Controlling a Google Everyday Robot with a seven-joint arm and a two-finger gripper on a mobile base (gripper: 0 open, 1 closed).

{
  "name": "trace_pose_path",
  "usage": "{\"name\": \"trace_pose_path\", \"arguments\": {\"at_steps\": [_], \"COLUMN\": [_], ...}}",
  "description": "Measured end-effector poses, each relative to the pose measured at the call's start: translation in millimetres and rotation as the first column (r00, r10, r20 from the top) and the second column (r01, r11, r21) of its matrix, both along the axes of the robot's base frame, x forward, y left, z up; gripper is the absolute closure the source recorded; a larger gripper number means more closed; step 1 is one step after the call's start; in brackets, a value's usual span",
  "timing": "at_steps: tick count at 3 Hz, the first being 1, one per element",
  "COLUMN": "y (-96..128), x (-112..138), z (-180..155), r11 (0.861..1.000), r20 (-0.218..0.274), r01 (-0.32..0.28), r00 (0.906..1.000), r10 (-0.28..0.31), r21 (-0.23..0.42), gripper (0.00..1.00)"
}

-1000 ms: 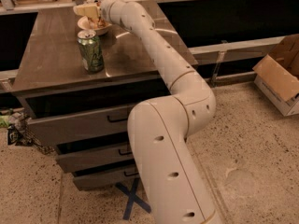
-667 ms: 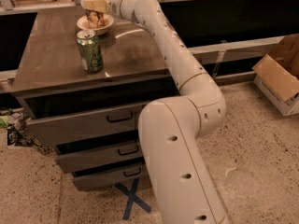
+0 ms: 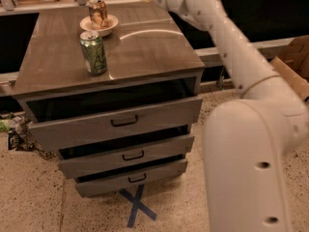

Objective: Place orange can into paper bowl

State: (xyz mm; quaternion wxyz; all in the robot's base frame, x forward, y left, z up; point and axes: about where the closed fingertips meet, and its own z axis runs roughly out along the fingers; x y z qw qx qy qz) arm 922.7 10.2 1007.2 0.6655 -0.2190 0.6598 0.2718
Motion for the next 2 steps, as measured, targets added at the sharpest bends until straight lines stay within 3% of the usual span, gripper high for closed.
{"name": "trace_pose_path", "arguments": {"at_steps": [1, 2], "y": [-101, -77], "x": [-45, -46], "z": [57, 34], "r11": [0.979, 0.986], "r20": [0.027, -0.007], "r01": [0.204, 0.167], "r00": [0.9787, 0.9859], "r10": [-0.204, -0.167], "r21": [-0.008, -0.022], "gripper": [0.00, 0.00]}}
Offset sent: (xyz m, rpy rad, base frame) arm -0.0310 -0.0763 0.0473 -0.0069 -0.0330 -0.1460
